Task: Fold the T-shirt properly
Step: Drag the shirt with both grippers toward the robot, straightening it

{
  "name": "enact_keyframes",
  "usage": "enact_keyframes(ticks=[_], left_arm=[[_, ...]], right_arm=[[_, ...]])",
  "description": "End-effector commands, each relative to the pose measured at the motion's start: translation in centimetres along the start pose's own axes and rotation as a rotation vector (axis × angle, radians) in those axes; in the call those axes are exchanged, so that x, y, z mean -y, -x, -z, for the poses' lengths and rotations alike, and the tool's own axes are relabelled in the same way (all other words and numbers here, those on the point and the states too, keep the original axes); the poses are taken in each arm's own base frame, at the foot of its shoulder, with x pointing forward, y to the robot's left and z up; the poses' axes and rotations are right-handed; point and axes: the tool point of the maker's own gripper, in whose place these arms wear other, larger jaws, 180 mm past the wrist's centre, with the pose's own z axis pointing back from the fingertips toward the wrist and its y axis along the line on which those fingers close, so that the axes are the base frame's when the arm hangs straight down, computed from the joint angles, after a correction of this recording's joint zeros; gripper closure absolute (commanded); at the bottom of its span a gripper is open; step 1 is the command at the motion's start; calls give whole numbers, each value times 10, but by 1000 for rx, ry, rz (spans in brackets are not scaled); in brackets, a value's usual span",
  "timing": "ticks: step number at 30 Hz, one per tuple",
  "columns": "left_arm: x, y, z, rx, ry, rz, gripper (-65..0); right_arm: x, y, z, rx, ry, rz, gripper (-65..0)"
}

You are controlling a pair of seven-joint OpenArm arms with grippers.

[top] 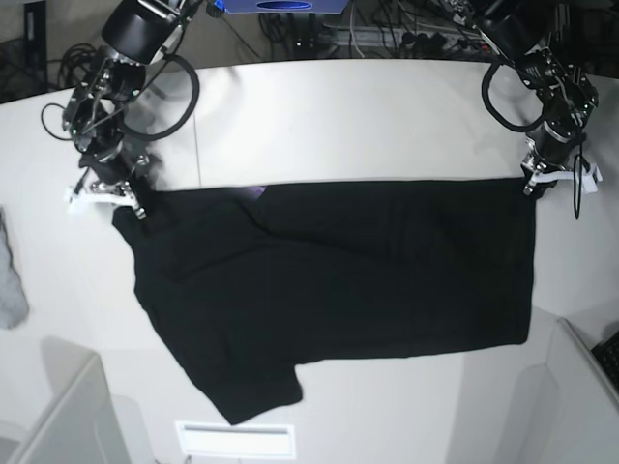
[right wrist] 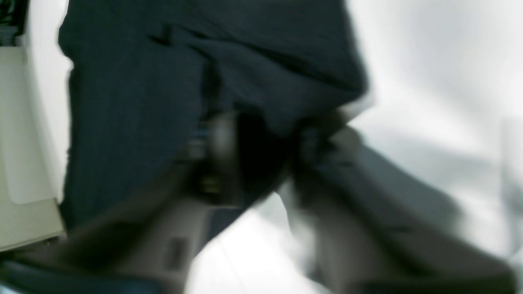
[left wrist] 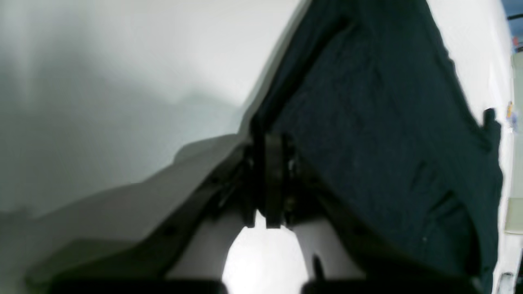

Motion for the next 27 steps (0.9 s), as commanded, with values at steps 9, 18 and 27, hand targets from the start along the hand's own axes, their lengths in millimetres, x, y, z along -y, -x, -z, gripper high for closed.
enact_keyframes(ticks=[9, 18, 27], left_arm=[[-17, -8, -8, -75, -63, 138, 0], [-30, -12, -37, -65, -105, 237, 0], [-52, 2, -64, -105, -162, 297, 0]], right_arm=[[24, -17, -25, 26, 76, -14, 0], [45, -4, -57, 6, 129, -66, 0], [60, 18, -86, -37, 173, -97, 0]])
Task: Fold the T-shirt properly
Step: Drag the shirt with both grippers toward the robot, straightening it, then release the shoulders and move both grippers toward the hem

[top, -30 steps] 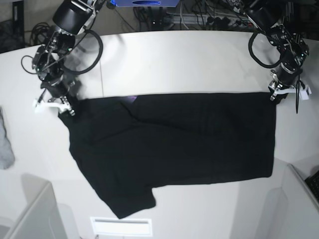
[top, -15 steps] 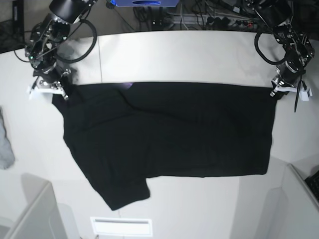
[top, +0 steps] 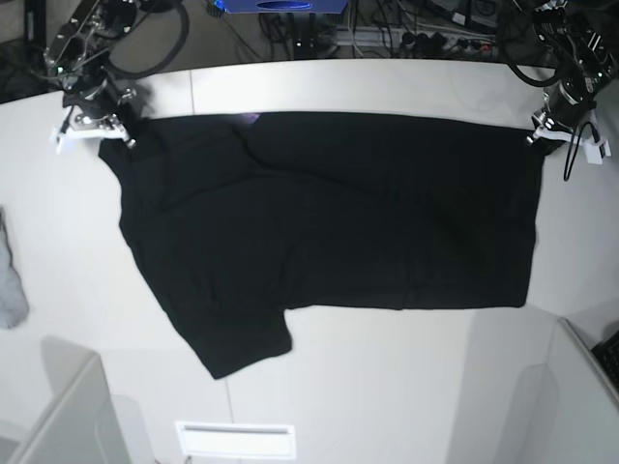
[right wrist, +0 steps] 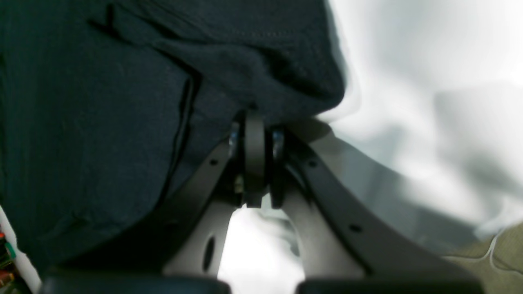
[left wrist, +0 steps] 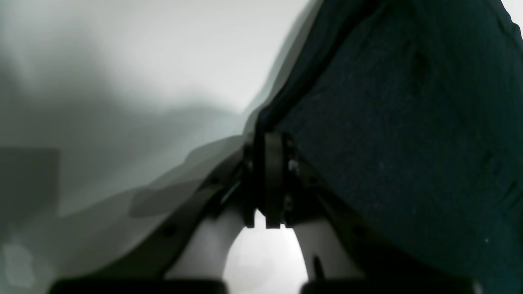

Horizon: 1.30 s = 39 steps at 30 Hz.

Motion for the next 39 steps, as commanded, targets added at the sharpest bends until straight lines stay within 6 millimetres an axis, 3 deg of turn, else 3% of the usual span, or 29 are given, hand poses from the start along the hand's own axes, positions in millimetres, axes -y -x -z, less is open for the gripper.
enact_keyframes(ticks=[1, 13, 22, 26, 33, 34, 36, 37, 39], left_arm=[[-12, -4, -7, -3, -42, 27, 0], [-39, 30, -24, -86, -102, 42, 0], [-42, 36, -50, -95, -125, 120, 0], [-48, 43, -54, -115, -137, 121, 0], [-45, 40, -55, -107, -134, 130, 0], [-44, 39, -56, -103, -132, 136, 0], [-44, 40, -61, -116, -138, 149, -10], [-47, 35, -65, -109, -149, 149, -74], [-55, 24, -75, -88, -178, 136, -194]], right_arm=[[1, -11, -7, 41, 9, -16, 0], [13, 5, -34, 30, 48, -53, 0], [18, 14, -35, -8, 60, -53, 0], [25, 20, -38, -21, 76, -54, 0], [28, 23, -40, -30, 84, -54, 0], [30, 24, -41, -32, 87, -55, -26], [28, 19, -45, -15, 86, -69, -188], [28, 19, -49, -8, 89, -76, -240], [25, 14, -54, 12, 87, -92, -261]])
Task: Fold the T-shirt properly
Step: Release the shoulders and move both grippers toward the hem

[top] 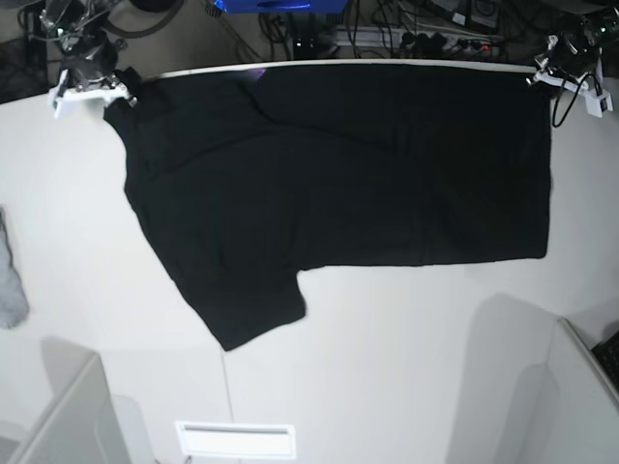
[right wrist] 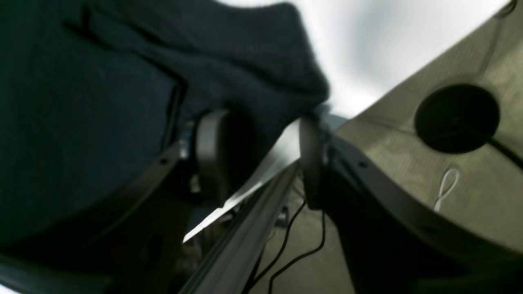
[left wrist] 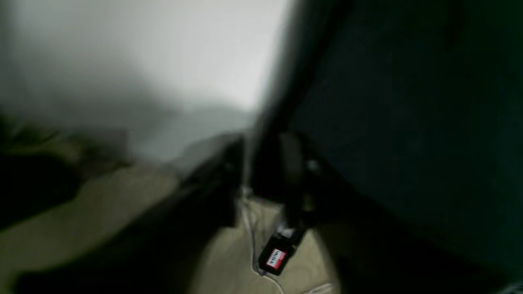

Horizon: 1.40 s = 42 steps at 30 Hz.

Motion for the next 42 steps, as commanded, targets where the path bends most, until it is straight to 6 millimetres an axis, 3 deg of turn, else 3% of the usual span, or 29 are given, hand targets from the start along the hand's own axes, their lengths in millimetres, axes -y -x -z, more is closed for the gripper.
enact_keyframes(ticks=[1, 4, 7, 10, 12, 19, 30, 37, 40, 42], left_arm=[[-10, -19, -12, 48, -27, 17, -245], [-21, -42, -30, 108, -67, -16, -400], [-30, -63, -47, 166, -101, -36, -481], [-28, -82, -51, 218, -96, -62, -487], [-23, -105, -53, 262, -85, -38, -487], [-8, -164, -61, 390, -53, -10, -485], [68, -211, -38, 425, 63, 138, -485], [101, -221, 16, 298, 44, 228, -485], [119, -229, 31, 255, 71, 284, -485], [130, -237, 36, 242, 85, 304, -485]], right_arm=[[-4, -12, -7, 45, -12, -17, -255], [-7, -22, -14, 80, -13, -29, -252], [0, -46, -21, 150, 6, -9, -257], [1, -69, -24, 208, 9, -9, -257], [-4, -89, -26, 245, 0, -38, -257], [-40, -137, -27, 326, -72, -146, -258], [-123, -161, -15, 347, -240, -290, -276], [-176, -176, 29, 252, -323, -331, -321], [-193, -187, 51, 197, -332, -342, -330], [-203, -194, 65, 161, -328, -356, -372]])
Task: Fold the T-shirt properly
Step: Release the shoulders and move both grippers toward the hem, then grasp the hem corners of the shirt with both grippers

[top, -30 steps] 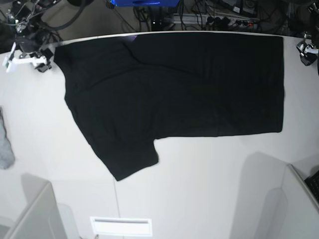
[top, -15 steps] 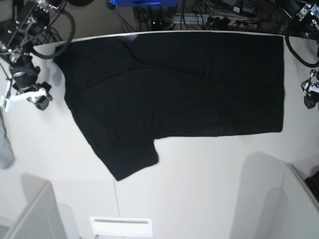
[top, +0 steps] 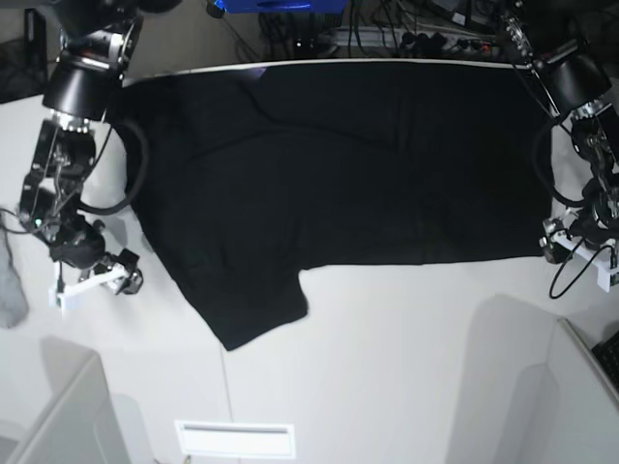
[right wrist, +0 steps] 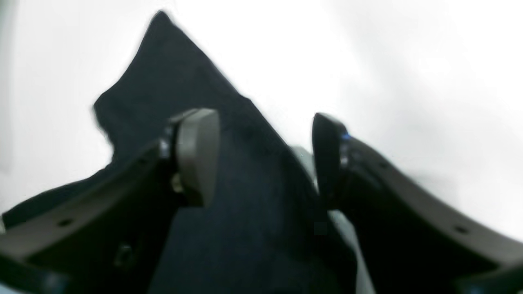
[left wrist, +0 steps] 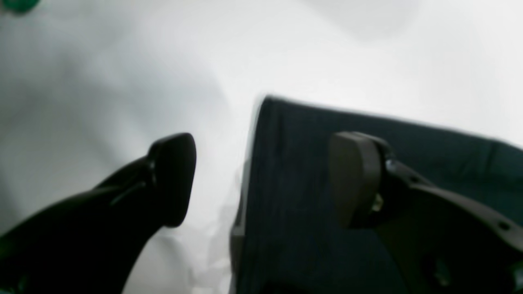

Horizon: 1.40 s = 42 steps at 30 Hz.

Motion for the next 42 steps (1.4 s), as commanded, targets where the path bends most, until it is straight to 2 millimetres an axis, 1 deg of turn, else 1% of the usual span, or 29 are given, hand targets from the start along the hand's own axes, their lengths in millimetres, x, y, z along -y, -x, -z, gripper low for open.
enact_keyframes(ticks=[1, 3, 4, 6, 9, 11, 12, 14, 16, 21, 23, 24, 25, 28, 30, 32, 34, 37, 38, 39, 42], left_arm=[[-1, -24, -4, 51, -4, 27, -485], [3, -30, -1, 45, 4, 43, -492], [3, -32, 0, 45, 5, 51, -495], [6, -36, -1, 60, 21, 98, -495], [12, -36, -1, 73, 61, 183, -497], [12, -35, -2, 73, 72, 202, -497], [10, -30, -2, 61, 71, 213, -497], [-2, -20, -4, 34, 50, 242, -497], [-4, -13, -4, 19, 50, 256, -497], [-8, -10, -5, 9, 46, 266, -497], [-15, -2, -7, -5, 34, 255, -497], [-21, -2, -9, 0, 25, 241, -497], [-24, -3, -10, 7, 20, 225, -497], [-25, -2, -10, 9, 20, 219, -499], [-25, -2, -10, 9, 20, 219, -499], [-25, 0, -10, 5, 19, 219, -499], [-26, 0, -10, 6, 16, 214, -499], [-29, 6, -3, -18, 22, 184, -500], [-30, 5, -1, -18, 24, 173, -500], [-31, 5, 3, -14, 28, 158, -500], [-35, 10, 14, 5, 41, 110, -500]], right_arm=[[-7, -23, 3, 29, -14, -16, -393], [-11, -27, 20, -12, -18, -21, -417], [-17, -29, 29, -21, -33, -39, -422], [-20, -29, 46, -29, -59, -63, -422], [-25, -32, 68, -45, -94, -67, -420], [-27, -27, 80, -76, -112, -76, -420], [-30, -25, 84, -86, -122, -88, -420], [-33, -21, 92, -94, -128, -113, -420], [-35, -17, 98, -94, -129, -130, -420], [-46, -7, 103, -115, -160, -205, -417], [-48, 0, 104, -129, -161, -223, -417], [-47, 5, 105, -137, -159, -227, -413], [-51, 11, 107, -147, -166, -228, -395], [-51, 11, 108, -134, -167, -228, -308], [-53, 16, 109, -146, -168, -244, -267], [-55, 22, 110, -163, -166, -271, -245], [-56, 24, 111, -168, -165, -277, -242], [-55, 24, 111, -168, -163, -275, -230], [-55, 24, 111, -168, -163, -275, -206], [-55, 24, 111, -168, -163, -275, -164], [-54, 24, 111, -168, -162, -277, 0]])
